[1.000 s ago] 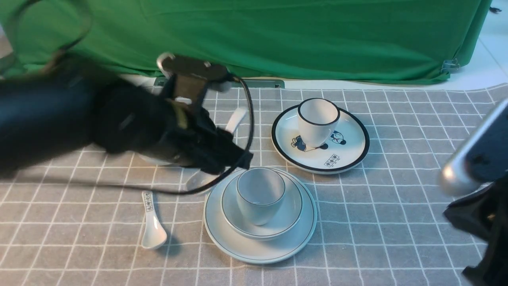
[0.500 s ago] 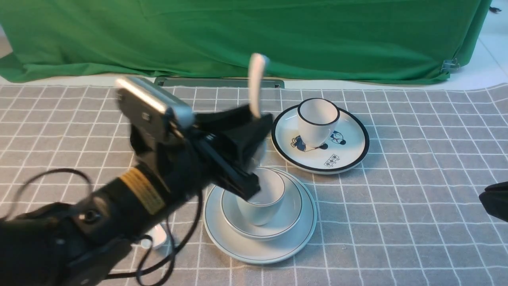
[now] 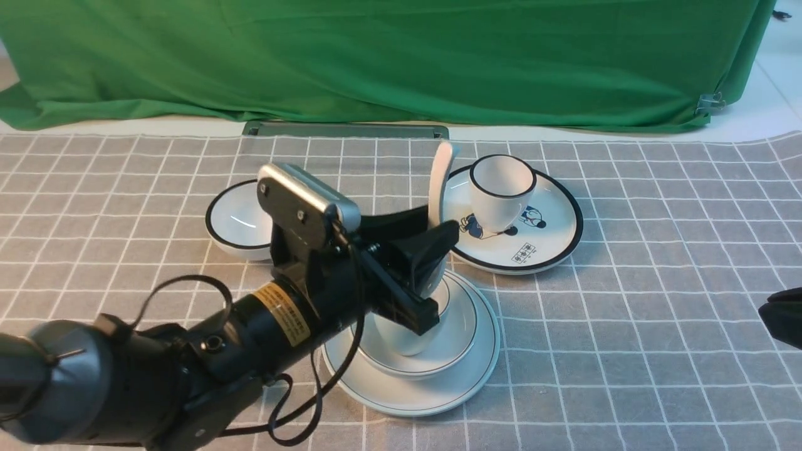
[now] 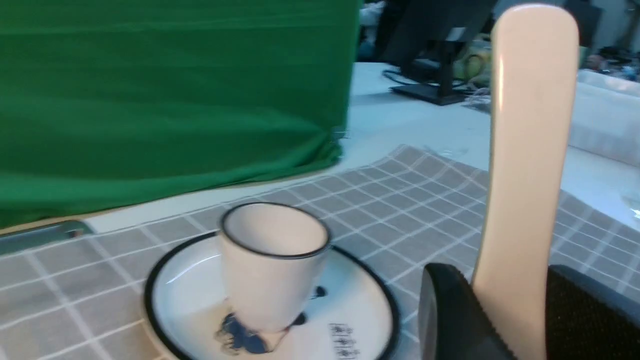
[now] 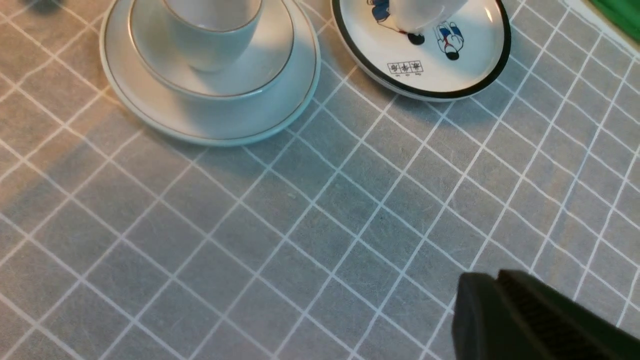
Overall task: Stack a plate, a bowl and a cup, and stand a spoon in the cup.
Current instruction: Use the left arm to put the blue soup spoon into the blue teacup in the middle
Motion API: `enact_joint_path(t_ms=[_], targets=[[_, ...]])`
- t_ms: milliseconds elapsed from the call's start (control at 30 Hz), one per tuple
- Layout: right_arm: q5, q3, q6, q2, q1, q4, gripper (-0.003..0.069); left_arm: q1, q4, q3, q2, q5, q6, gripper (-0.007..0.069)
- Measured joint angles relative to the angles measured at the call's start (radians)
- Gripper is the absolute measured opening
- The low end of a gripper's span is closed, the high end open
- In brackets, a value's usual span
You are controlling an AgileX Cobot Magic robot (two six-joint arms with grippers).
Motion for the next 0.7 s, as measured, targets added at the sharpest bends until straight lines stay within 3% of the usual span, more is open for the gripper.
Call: enact_joint_path(t_ms=[133,433,700], targets=[[-0.004,0.0,0.0,0.0,0.0,0.0,0.007,0.001,-0.059,-0.001,0.033,-0.023,0.014,0.0208],[-0.004,0.0,0.0,0.0,0.0,0.0,0.007,0.002,-0.032,-0.001,0.069,-0.035,0.023,0.0208],[-0.006,0.0,-0.007,0.0,0.0,0.0,0.007,0.002,-0.028,-0.001,0.07,0.052,0.065,0.0211]])
